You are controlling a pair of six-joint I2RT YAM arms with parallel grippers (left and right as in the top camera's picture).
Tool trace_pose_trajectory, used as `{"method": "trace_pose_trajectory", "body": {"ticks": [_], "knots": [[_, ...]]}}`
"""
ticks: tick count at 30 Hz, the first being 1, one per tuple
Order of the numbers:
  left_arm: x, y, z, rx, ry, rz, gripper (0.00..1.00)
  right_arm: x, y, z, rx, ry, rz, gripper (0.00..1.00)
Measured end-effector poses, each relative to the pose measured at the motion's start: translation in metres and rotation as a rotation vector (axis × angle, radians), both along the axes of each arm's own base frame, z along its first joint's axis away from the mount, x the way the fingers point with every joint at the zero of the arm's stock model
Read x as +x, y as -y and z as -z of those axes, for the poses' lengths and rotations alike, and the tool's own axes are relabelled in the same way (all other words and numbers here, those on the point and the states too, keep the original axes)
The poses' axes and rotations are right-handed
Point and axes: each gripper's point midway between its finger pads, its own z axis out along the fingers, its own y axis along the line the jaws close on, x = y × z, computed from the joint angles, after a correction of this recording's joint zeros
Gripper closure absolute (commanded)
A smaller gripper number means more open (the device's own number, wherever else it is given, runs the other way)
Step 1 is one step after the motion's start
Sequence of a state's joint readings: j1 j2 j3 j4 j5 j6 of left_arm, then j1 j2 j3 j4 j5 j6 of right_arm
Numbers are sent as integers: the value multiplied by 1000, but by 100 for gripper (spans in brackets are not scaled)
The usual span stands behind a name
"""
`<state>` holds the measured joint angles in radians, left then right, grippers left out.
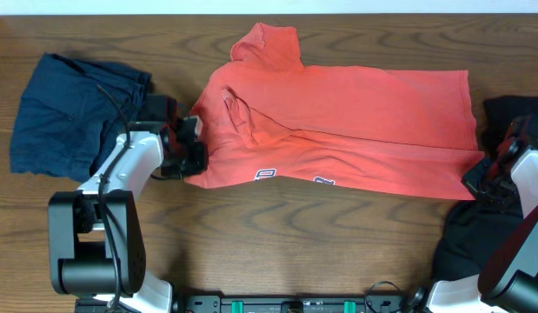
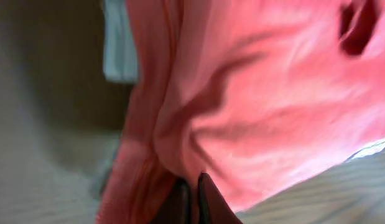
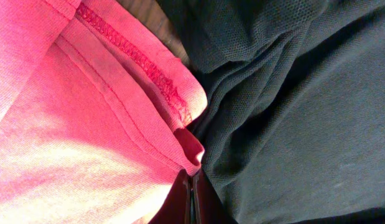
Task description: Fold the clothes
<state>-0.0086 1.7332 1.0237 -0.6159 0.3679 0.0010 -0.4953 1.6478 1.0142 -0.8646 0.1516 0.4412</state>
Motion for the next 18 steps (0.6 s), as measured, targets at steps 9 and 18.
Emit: {"method": "trace_pose_trajectory", "body": {"ticks": [9,18], "knots": [[41,-11,-15,61,156,-16,94,-2,1,0,-6,-10,0,99],[65,-12,-23,72,261,-23,94,-3,6,-1,-35,-19,2,99]]}}
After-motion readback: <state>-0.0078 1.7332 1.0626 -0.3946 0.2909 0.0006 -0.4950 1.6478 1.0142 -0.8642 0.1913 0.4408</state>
